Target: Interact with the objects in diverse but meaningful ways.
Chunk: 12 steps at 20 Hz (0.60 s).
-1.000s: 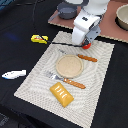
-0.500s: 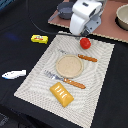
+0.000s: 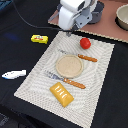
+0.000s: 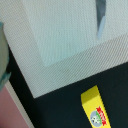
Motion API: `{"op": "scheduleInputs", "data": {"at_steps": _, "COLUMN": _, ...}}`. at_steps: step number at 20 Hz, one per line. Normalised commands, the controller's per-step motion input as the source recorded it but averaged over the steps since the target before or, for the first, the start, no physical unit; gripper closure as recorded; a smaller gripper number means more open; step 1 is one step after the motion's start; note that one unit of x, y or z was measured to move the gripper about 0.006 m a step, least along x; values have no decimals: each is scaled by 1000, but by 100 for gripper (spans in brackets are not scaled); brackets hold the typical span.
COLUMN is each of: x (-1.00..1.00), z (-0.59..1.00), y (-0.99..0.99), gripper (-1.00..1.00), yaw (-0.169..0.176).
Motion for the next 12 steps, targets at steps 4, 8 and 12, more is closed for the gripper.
{"op": "scheduleInputs", "data": {"at_steps": 4, "x": -976, "z": -190, "y": -400, "gripper": -100, "yaw": 0}}
{"op": "scheduleInputs", "data": {"at_steps": 8, "x": -1000, "z": -296, "y": -187, "gripper": -100, "yaw": 0}}
{"op": "scheduleInputs", "data": {"at_steps": 12, "x": -990, "z": -219, "y": -47, "gripper": -100, "yaw": 0}}
